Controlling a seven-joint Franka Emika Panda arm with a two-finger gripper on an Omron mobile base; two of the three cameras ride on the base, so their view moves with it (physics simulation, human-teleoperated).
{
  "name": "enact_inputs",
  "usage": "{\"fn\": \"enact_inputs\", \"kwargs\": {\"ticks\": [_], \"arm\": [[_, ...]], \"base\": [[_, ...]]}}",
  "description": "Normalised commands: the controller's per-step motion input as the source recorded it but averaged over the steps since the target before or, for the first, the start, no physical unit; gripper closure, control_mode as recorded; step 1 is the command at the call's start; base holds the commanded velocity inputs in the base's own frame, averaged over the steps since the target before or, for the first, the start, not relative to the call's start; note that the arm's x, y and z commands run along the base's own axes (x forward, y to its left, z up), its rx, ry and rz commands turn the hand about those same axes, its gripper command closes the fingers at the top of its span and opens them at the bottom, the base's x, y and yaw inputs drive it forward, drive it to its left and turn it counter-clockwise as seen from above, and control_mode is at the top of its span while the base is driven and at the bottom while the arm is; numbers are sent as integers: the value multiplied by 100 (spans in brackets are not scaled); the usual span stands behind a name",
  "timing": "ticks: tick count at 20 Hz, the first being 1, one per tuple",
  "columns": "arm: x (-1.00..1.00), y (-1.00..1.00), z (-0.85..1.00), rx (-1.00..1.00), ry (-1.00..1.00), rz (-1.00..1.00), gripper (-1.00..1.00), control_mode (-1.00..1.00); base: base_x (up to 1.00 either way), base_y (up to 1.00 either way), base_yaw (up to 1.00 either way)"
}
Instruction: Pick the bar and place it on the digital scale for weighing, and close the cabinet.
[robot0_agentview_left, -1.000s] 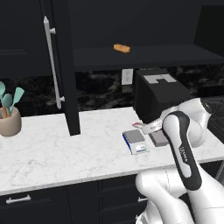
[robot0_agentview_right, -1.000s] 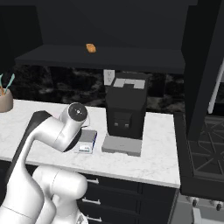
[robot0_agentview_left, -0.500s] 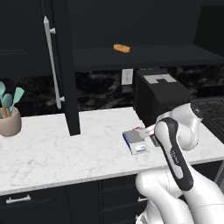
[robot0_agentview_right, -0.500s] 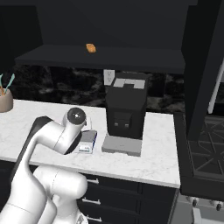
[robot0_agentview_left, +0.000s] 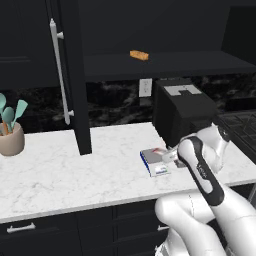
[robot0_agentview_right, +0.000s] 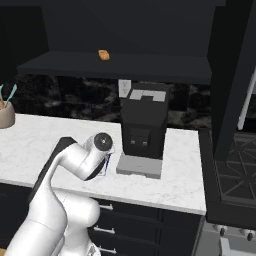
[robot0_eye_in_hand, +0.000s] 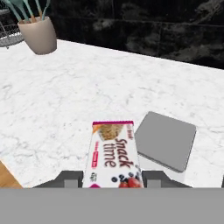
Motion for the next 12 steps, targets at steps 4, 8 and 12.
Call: {"fn": "enact_inputs", "kwargs": {"ticks": [4, 8, 12], "arm": [[8, -3, -54, 4, -29, 5, 100, -100], [7, -6, -44, 7, -29, 6, 100, -100], [11, 0, -53, 11, -16, 7, 100, -100]], "base": [[0, 0, 0], [0, 0, 0], [0, 0, 0]]}}
